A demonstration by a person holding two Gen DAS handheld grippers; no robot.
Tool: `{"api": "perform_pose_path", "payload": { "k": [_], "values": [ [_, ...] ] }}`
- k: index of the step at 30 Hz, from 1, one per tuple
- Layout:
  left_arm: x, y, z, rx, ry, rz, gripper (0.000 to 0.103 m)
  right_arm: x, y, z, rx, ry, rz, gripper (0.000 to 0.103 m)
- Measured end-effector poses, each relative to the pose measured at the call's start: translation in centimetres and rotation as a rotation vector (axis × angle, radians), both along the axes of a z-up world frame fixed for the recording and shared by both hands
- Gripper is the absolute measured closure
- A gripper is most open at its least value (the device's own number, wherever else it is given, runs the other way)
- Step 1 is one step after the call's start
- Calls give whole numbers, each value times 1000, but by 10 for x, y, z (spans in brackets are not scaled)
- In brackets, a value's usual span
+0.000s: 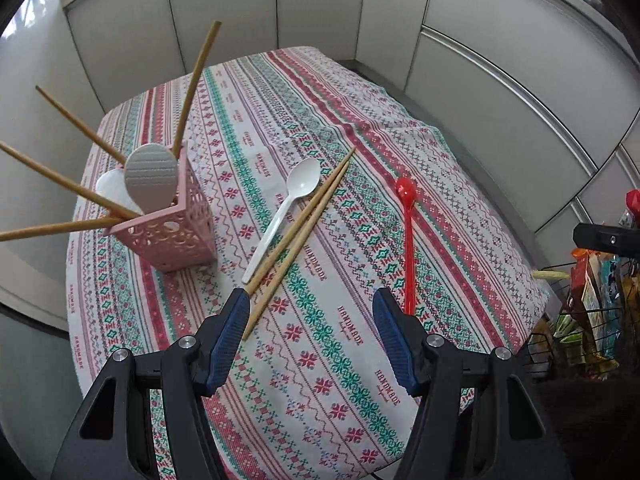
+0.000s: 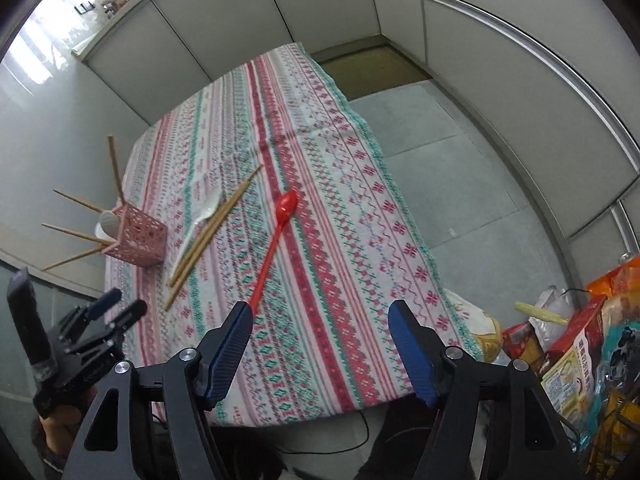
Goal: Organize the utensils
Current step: 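Reach down and grasp a chopstick beside the white spoon with the left gripper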
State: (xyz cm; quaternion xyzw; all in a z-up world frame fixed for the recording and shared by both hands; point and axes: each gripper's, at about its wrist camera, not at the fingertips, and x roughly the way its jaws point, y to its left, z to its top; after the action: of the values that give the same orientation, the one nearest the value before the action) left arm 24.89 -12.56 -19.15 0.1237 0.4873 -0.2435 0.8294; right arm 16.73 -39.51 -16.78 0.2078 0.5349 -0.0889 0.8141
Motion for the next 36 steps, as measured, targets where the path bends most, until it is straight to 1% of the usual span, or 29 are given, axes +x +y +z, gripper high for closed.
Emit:
{"api": "perform_pose_path", "payload": {
  "k": [3, 7, 9, 10, 11, 13, 14, 16, 18, 22, 25, 29, 33, 36],
  "values": [
    [9, -10, -5, -5, 18, -9, 37, -1, -6, -12, -25, 80, -14, 31],
    [21, -19, -9, -51, 54, -11, 38, -1, -6, -23, 1, 125, 23, 31],
    [27, -23, -13, -75, 78, -6, 52, 0, -7, -25, -1, 129, 27, 31],
    [30, -26, -15, -86, 96, -7, 64, 1, -8, -26, 1, 130, 23, 31],
    [33, -29, -17, -94, 109, -9, 71, 2, -9, -27, 6, 132, 19, 31],
    [39, -35, -22, -89, 108, -12, 75, 6, -10, -30, 28, 131, 22, 31],
    [41, -38, -24, -81, 101, -14, 78, 8, -10, -32, 39, 132, 30, 31],
    [48, -44, -29, -65, 92, -21, 81, 12, -9, -36, 48, 130, 44, 30],
    [56, -48, -34, -56, 90, -20, 83, 16, -8, -41, 42, 144, 54, 30],
    [76, -52, -48, -31, 101, 15, 83, 24, -9, -51, 31, 165, 70, 30],
    [90, -54, -62, -29, 143, 31, 83, 28, -14, -55, 39, 165, 72, 30],
    [99, -58, -78, -3, 168, 42, 83, 33, -21, -60, 54, 168, 58, 30],
    [105, -58, -85, 6, 174, 62, 83, 36, -26, -62, 72, 160, 48, 30],
    [109, -58, -85, -5, 179, 69, 83, 39, -28, -64, 85, 158, 47, 30]
  ]
}}
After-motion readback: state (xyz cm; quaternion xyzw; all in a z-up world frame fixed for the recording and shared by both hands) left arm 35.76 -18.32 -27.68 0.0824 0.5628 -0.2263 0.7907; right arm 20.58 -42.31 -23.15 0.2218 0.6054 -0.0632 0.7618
